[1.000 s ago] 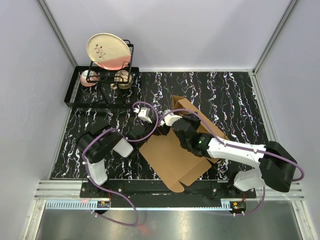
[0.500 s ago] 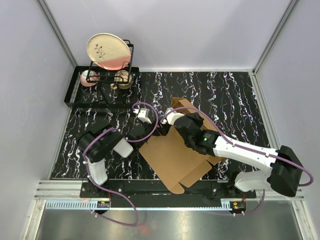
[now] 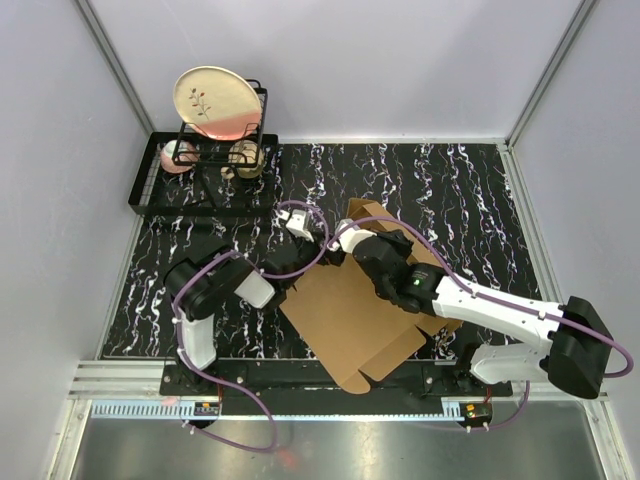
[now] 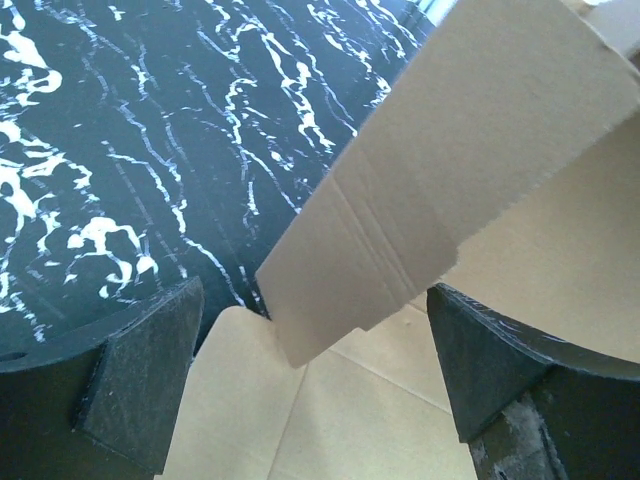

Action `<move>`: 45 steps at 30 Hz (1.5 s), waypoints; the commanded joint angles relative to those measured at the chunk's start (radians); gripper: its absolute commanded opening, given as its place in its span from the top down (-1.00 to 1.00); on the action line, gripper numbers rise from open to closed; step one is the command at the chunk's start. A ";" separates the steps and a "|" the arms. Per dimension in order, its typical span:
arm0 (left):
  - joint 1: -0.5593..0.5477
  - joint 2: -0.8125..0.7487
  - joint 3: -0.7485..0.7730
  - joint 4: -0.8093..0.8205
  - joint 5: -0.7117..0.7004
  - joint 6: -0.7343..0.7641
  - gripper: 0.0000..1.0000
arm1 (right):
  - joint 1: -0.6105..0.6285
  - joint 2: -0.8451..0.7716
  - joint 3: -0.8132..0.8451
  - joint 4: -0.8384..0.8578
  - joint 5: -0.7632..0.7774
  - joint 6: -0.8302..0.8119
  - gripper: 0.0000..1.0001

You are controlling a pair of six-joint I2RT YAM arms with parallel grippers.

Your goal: Fold the paper box

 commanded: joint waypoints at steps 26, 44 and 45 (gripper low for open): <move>-0.089 0.081 0.154 0.332 -0.058 0.238 0.18 | -0.013 -0.025 -0.022 0.023 -0.029 0.029 0.92; -0.182 -0.026 0.053 0.384 -0.118 0.266 0.98 | -0.014 0.016 -0.008 0.038 -0.020 0.023 0.91; -0.188 -0.037 0.042 0.384 -0.124 0.269 1.00 | -0.013 0.017 -0.006 0.038 -0.020 0.021 0.91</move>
